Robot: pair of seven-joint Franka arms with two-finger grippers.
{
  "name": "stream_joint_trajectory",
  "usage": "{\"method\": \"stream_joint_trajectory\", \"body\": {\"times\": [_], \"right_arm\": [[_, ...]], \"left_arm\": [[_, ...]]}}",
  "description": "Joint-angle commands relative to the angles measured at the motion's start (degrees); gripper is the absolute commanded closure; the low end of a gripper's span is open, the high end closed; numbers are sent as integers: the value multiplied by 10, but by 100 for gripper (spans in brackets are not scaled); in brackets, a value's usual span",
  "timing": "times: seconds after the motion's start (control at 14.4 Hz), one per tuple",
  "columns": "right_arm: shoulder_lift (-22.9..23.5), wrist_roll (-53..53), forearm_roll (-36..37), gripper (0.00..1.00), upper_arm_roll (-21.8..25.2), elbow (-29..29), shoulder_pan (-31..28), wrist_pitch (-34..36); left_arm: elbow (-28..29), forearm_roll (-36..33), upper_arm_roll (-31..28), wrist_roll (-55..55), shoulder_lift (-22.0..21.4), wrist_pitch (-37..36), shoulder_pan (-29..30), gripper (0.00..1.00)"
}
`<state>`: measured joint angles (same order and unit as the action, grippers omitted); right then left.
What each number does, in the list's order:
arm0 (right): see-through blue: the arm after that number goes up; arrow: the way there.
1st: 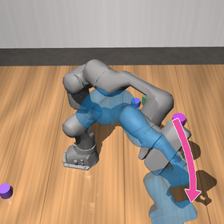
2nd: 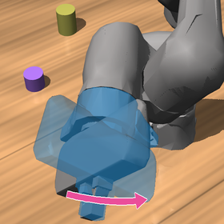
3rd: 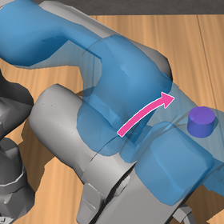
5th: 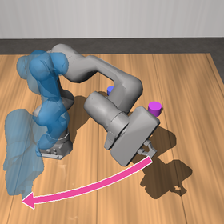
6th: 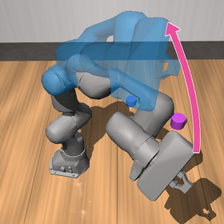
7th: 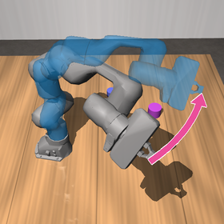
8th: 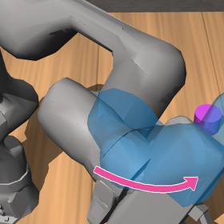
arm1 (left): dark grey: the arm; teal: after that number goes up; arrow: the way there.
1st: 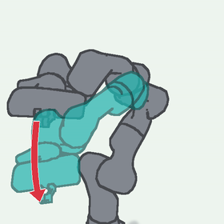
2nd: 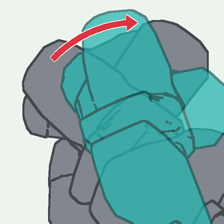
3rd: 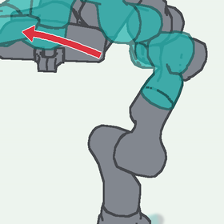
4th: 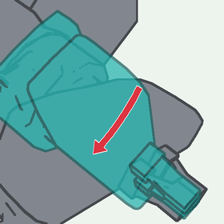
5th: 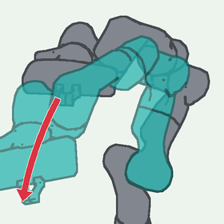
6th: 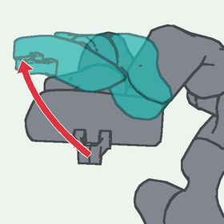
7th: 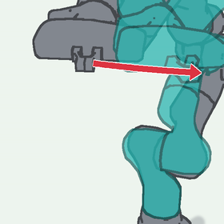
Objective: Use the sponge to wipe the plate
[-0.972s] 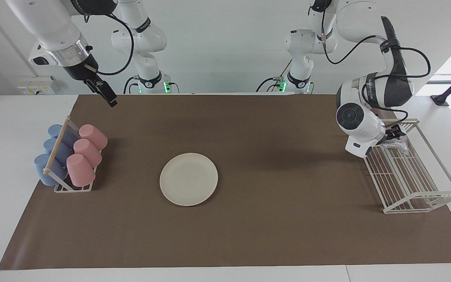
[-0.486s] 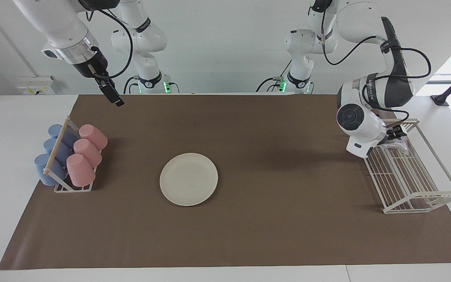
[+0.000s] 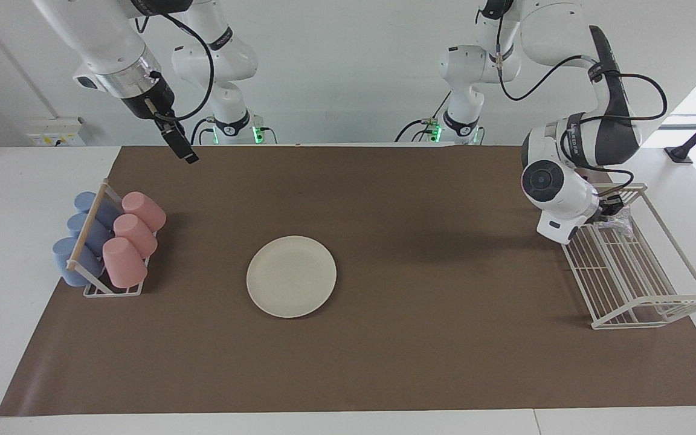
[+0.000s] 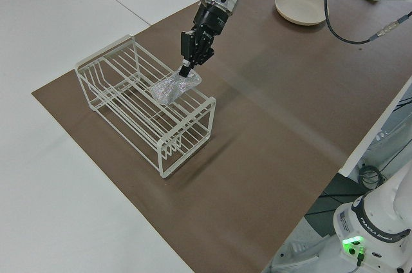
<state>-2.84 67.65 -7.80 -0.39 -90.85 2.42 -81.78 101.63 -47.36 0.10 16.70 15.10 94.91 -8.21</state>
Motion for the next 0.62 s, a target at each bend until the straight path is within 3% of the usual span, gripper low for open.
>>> {"method": "stream_joint_trajectory", "body": {"times": [0.0,0.14,0.56], "right_arm": [[-16,63,-8,0,-14,-16,-3,-1],[-16,104,-7,0,-22,-13,-3,-1],[-18,109,-7,0,-34,-16,-4,0]], "left_arm": [[-19,-9,0,-3,-8,4,5,100],[-70,16,0,-17,-7,-26,5,100],[-273,302,-6,-33,-2,-187,13,100]]}}
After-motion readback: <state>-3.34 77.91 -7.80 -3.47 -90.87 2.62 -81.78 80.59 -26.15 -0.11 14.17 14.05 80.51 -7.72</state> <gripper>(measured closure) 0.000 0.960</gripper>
